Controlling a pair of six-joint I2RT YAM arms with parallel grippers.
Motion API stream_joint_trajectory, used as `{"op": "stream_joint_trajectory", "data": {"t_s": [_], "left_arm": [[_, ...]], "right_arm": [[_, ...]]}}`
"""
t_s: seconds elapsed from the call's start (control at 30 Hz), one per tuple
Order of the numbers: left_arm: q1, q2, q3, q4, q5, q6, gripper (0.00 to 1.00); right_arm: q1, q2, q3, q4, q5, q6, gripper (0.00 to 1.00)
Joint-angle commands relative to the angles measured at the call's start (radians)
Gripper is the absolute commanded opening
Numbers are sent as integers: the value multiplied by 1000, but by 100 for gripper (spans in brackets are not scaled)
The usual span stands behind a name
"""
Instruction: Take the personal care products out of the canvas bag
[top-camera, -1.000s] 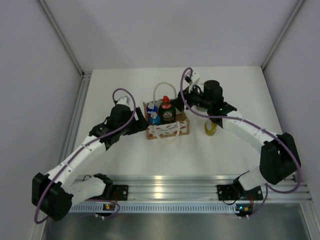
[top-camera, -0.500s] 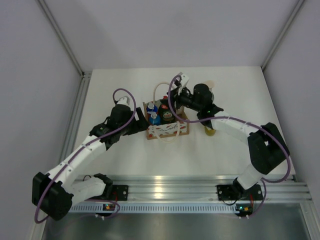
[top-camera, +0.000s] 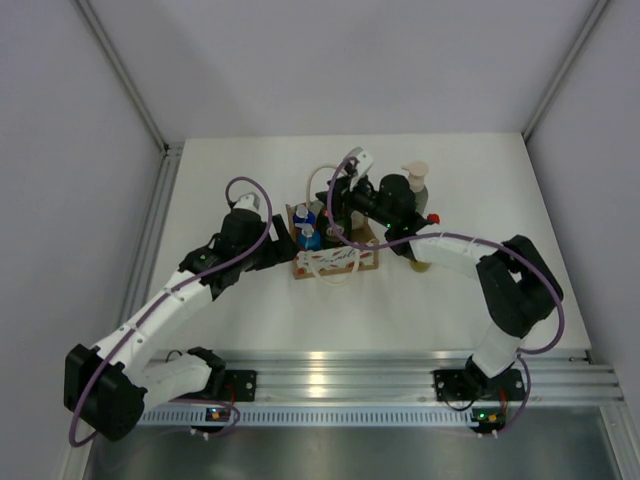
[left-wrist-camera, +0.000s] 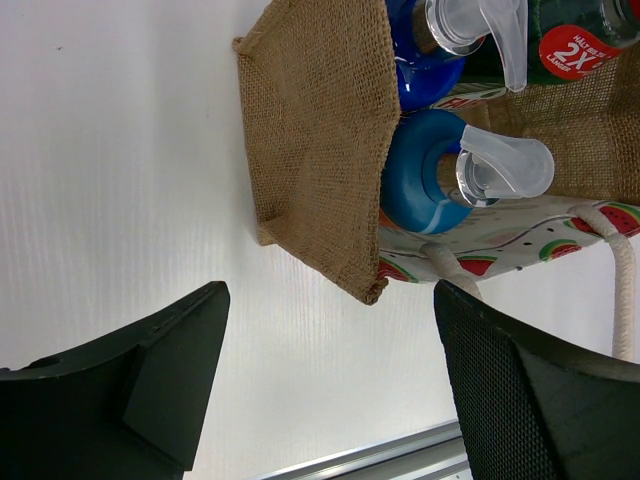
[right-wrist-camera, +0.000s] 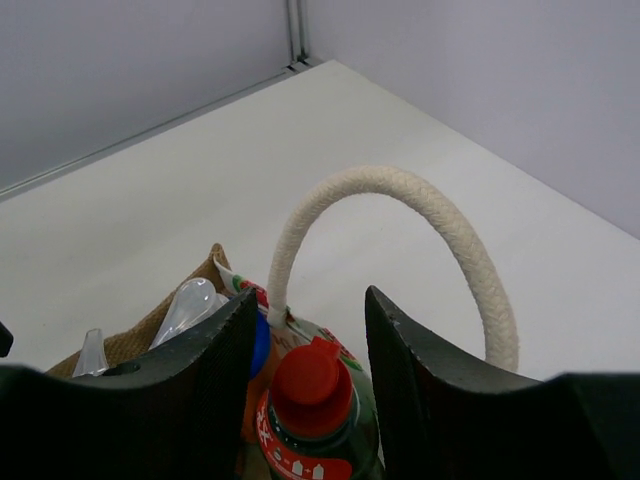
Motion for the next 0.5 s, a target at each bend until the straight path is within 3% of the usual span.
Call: {"op": "stream_joint_trajectory", "data": {"t_s": [0.0, 0.3, 0.47], "left_arm": [[-3, 1, -1, 27, 4, 6, 88], [-3, -4, -4, 27, -1, 14, 88], [-3, -2, -4, 25, 1, 17, 88]], "right_arm": [[16, 27, -9, 155, 15, 24, 45], [20, 67, -13, 169, 17, 27, 44], [20, 84, -7, 172, 21, 23, 35]]}}
